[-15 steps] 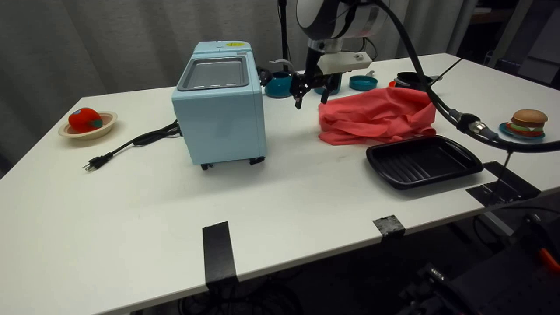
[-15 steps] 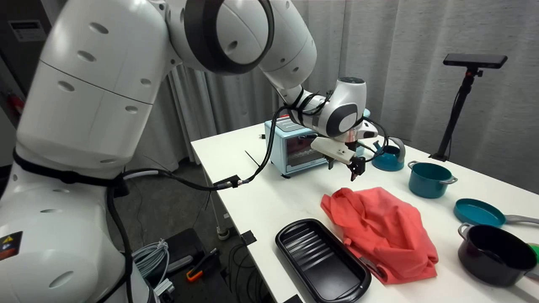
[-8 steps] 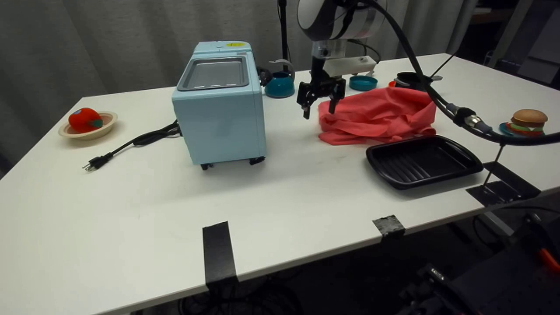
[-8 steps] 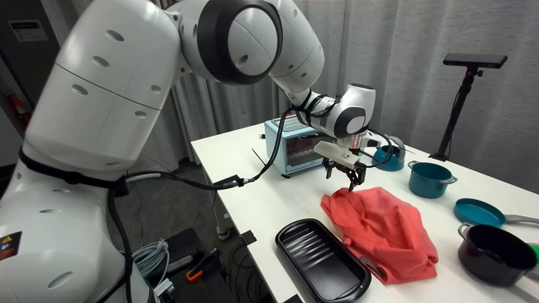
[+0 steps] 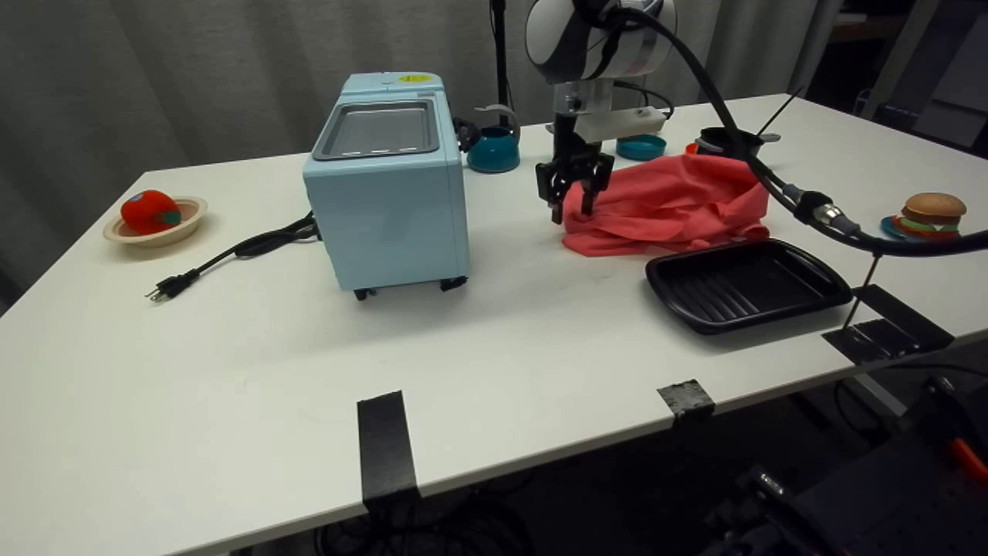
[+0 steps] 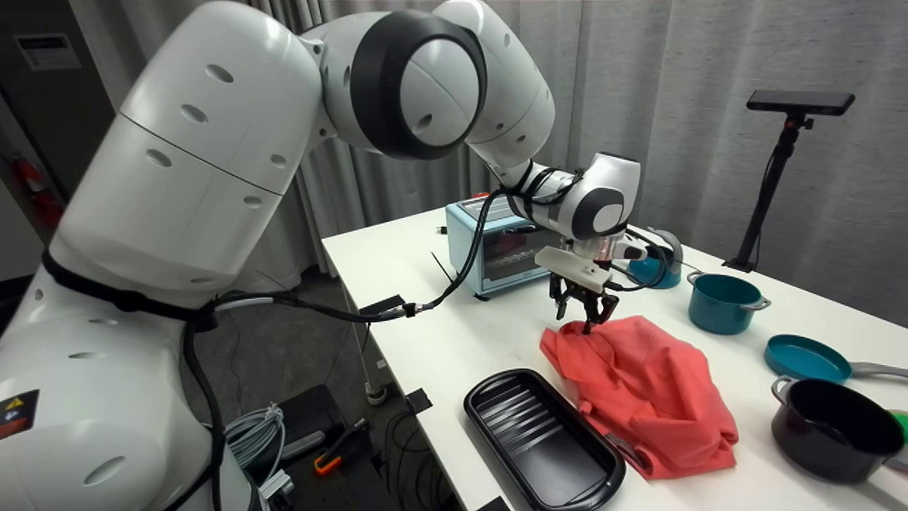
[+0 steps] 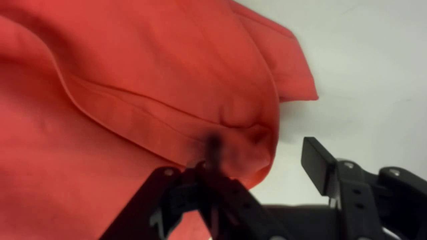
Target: Unfold the shirt
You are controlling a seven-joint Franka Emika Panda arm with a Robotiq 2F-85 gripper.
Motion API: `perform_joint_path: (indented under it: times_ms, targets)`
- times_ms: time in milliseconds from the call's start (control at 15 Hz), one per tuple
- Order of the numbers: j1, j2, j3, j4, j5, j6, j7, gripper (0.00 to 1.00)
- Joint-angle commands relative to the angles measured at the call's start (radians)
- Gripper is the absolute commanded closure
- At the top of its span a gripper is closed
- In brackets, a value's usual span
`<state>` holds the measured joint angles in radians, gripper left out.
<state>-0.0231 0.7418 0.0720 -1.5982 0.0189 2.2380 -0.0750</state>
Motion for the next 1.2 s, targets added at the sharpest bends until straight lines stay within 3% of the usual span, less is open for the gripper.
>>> perform_joint_path:
  times_ms: [0,200,333,533,800,1133]
  targets:
    - [0.020,0.031,-0.025,0.062,-0.016,-0.042,0.002,0.65]
    - [0.020,0.020,-0.028,0.058,-0.016,-0.035,0.002,0.89]
    - [0.024,-0.001,-0.033,0.043,-0.023,-0.024,0.007,1.00]
    - [0.034,-0.051,-0.041,0.008,-0.046,-0.003,0.009,1.00]
    - [0.099,-0.137,-0.124,-0.017,-0.191,0.045,0.120,0.99]
    - [0.151,-0.151,-0.222,0.077,-0.357,0.080,0.302,0.99]
